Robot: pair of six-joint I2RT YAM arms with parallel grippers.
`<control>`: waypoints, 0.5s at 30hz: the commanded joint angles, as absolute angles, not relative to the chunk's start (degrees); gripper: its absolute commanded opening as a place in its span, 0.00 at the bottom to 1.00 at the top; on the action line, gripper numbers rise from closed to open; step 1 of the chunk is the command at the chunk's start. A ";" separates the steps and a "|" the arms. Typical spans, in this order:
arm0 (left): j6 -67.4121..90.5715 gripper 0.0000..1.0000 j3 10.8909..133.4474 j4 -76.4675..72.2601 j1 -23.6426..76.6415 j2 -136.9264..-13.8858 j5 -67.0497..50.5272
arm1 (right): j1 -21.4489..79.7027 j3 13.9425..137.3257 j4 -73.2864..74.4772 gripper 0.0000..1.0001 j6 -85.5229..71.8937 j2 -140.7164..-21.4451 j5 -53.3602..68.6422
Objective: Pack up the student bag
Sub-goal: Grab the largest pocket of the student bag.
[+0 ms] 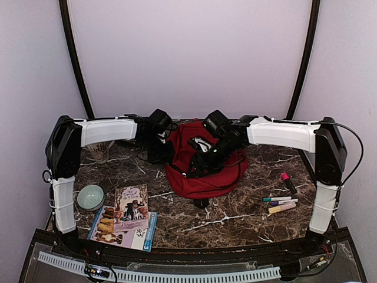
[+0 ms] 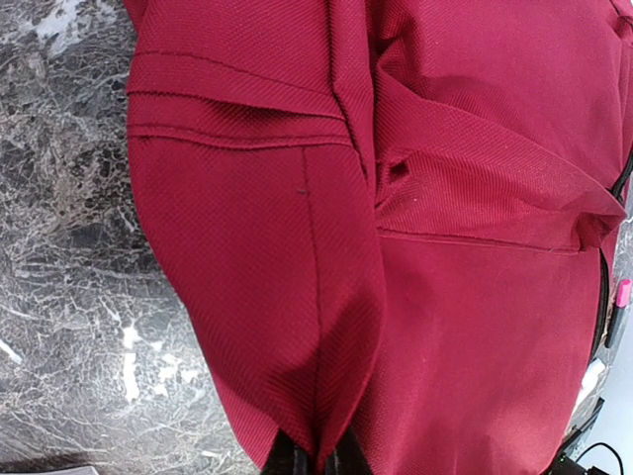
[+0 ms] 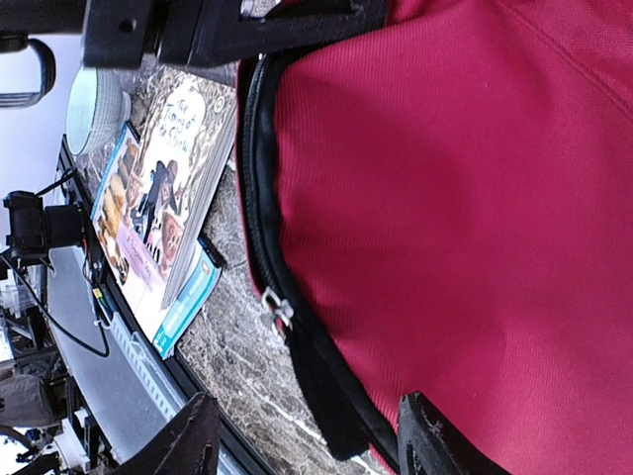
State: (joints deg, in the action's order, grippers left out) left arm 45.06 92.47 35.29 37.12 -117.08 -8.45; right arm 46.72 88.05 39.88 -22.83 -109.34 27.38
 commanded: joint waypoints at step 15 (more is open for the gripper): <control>43.07 0.00 93.55 36.94 36.82 -113.99 -10.77 | 47.06 90.99 34.91 0.32 -24.86 -111.73 26.51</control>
State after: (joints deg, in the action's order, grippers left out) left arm 44.05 92.49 35.51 36.95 -117.08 -9.63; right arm 46.74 89.67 36.77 -23.99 -110.96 26.74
